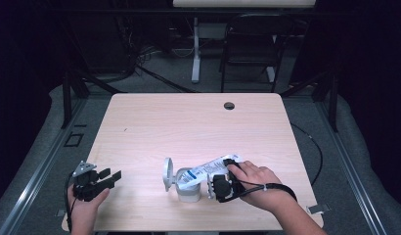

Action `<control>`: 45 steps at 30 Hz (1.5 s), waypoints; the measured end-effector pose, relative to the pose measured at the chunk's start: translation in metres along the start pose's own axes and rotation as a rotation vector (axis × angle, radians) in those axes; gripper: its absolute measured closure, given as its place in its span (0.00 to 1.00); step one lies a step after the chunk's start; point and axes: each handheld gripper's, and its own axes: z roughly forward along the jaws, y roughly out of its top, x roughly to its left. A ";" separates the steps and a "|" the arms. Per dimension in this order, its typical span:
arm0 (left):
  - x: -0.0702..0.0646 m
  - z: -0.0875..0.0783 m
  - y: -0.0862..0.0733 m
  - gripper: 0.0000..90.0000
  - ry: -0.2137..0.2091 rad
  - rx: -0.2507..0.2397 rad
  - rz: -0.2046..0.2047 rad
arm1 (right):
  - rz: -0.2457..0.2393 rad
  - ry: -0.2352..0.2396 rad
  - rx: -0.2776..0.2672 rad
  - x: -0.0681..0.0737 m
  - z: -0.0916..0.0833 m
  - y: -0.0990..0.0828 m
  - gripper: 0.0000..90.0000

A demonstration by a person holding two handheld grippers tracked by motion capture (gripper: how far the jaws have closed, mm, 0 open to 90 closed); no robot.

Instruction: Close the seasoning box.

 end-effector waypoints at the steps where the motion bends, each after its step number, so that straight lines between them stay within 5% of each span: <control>1: 0.000 0.000 0.000 0.55 0.000 0.000 0.000 | 0.021 0.008 -0.017 0.001 0.001 -0.001 0.84; 25: 0.008 -0.005 -0.002 0.55 0.010 -0.013 -0.045 | 0.213 0.062 -0.140 0.013 0.012 -0.019 0.91; 45: 0.008 -0.003 -0.002 0.55 0.009 0.003 -0.032 | 0.224 0.035 -0.180 0.023 0.003 -0.022 0.94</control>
